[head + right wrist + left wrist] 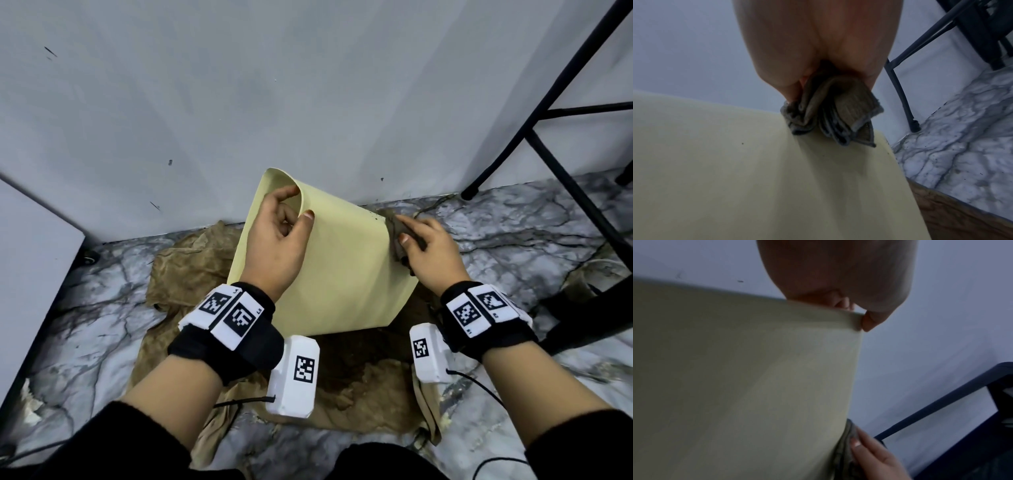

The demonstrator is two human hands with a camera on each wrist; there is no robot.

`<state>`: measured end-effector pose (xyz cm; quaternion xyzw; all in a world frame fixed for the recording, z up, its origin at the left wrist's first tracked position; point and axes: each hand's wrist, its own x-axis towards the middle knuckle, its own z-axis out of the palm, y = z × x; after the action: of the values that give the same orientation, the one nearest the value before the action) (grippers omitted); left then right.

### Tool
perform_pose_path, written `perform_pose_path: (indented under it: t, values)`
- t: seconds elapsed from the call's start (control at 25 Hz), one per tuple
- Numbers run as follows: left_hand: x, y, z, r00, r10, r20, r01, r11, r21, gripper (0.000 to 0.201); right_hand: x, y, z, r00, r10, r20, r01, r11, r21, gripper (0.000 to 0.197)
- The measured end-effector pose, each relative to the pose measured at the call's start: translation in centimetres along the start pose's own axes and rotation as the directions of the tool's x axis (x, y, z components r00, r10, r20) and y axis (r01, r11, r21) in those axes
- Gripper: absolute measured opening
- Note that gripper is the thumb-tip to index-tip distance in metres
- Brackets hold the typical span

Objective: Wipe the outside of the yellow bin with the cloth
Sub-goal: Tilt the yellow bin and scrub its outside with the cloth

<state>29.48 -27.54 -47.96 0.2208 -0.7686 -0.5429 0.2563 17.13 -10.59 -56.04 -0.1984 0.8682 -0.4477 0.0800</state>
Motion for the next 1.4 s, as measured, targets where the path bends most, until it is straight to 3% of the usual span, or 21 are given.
perform_pose_path:
  t: [0.12, 0.24, 0.4, 0.52, 0.76, 0.96, 1.16, 1.4]
  values:
    - [-0.1, 1.1, 0.6, 0.997, -0.072, 0.014, 0.071, 0.995, 0.069, 0.043, -0.6, 0.1, -0.2, 1.0, -0.003, -0.021, 0.004, 1.0, 0.019, 0.036]
    - [-0.4, 1.5, 1.1, 0.997, -0.063, -0.034, 0.067, 0.989, 0.129, 0.041, -1.4, 0.3, 0.0, 0.998, -0.031, -0.05, 0.031, 0.999, 0.009, 0.037]
    - [-0.3, 1.5, 1.5, 0.994, -0.112, -0.019, 0.112, 0.993, 0.031, 0.038, -2.4, 0.7, 0.3, 0.996, -0.01, -0.085, 0.01, 1.0, 0.007, 0.036]
    - [-0.6, 1.4, 1.6, 0.997, -0.067, -0.025, 0.067, 0.998, 0.015, 0.037, -2.9, 0.0, 0.5, 0.996, -0.028, -0.087, 0.032, 0.998, 0.046, 0.036]
    - [-1.0, 1.4, 1.7, 1.0, 0.006, -0.027, -0.006, 1.0, 0.006, 0.037, -3.5, -5.0, 0.8, 0.971, -0.207, -0.119, 0.22, 0.97, 0.101, 0.036]
    - [-1.4, 0.6, 1.6, 0.999, 0.04, 0.004, -0.04, 0.999, 0.02, 0.042, -3.4, -7.6, 2.0, 0.965, -0.251, -0.071, 0.257, 0.963, 0.086, 0.036]
    - [-0.2, -0.3, 1.0, 0.999, -0.033, 0.011, 0.033, 0.999, 0.001, 0.056, -3.2, -8.6, 3.1, 0.965, -0.254, -0.064, 0.259, 0.962, 0.085, 0.034]
    - [-0.3, -0.8, 1.1, 0.999, -0.013, -0.033, 0.017, 0.993, 0.119, 0.047, -2.1, -5.3, 3.0, 0.983, -0.177, -0.038, 0.18, 0.98, 0.081, 0.033]
